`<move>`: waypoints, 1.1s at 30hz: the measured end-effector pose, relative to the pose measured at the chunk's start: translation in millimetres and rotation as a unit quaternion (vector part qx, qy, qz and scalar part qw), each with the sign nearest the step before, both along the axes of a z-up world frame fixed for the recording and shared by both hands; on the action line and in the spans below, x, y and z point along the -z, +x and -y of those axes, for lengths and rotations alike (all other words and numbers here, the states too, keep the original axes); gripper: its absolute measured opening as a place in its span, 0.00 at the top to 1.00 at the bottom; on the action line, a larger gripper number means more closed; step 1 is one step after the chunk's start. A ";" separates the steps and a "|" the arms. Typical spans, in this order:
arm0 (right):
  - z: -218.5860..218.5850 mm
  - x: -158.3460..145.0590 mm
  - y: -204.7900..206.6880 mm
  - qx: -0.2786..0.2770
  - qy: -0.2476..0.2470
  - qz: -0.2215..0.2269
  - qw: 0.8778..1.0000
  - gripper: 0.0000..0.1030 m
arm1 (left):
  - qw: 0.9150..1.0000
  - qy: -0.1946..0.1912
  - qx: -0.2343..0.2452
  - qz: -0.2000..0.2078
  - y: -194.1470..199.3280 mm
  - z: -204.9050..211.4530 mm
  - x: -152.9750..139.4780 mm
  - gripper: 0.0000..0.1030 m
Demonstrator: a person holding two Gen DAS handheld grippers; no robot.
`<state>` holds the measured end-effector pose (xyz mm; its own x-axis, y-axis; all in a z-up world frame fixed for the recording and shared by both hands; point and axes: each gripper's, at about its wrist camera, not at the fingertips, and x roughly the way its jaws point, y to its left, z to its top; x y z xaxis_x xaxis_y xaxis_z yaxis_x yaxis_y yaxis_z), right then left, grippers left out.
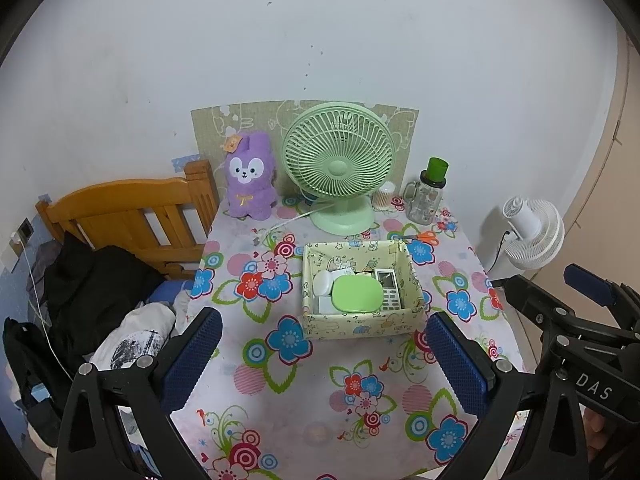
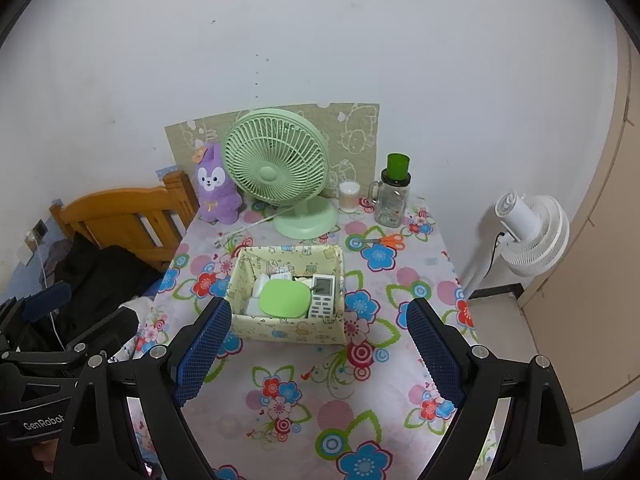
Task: Organize rigid objects
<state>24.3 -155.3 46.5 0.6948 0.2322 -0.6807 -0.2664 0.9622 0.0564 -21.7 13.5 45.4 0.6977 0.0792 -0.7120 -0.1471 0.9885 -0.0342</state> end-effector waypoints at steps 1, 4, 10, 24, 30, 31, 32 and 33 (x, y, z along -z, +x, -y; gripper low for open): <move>0.1 -0.7 0.6 0.000 -0.002 0.000 1.000 0.11 | 1.000 -0.001 -0.002 -0.002 0.5 0.7 -0.5 0.00; -0.2 -2.1 1.5 0.000 0.000 0.000 1.000 0.11 | 1.000 -0.002 -0.003 0.000 0.7 0.9 -3.4 0.00; 1.2 -1.9 -0.1 0.003 0.004 0.002 1.000 0.11 | 1.000 0.001 -0.001 0.001 2.2 2.0 -3.6 0.00; 4.6 -2.1 2.0 0.023 0.004 -0.001 1.000 0.11 | 1.000 -0.001 0.010 -0.002 9.8 4.3 -2.4 0.00; 3.8 -0.5 3.7 0.022 0.007 -0.005 1.000 0.11 | 1.000 -0.002 0.006 -0.003 9.9 2.2 -1.5 0.00; 3.3 -0.2 3.3 0.022 0.007 -0.005 1.000 0.11 | 1.000 -0.002 0.006 -0.003 10.2 1.7 -1.2 0.00; 3.7 -0.1 3.1 0.022 0.008 -0.005 1.000 0.11 | 1.000 -0.002 0.006 -0.003 10.5 1.6 -1.2 0.00; 4.2 -0.3 3.8 0.022 0.008 -0.004 1.000 0.11 | 1.000 -0.002 0.007 -0.002 10.4 1.6 -1.1 0.00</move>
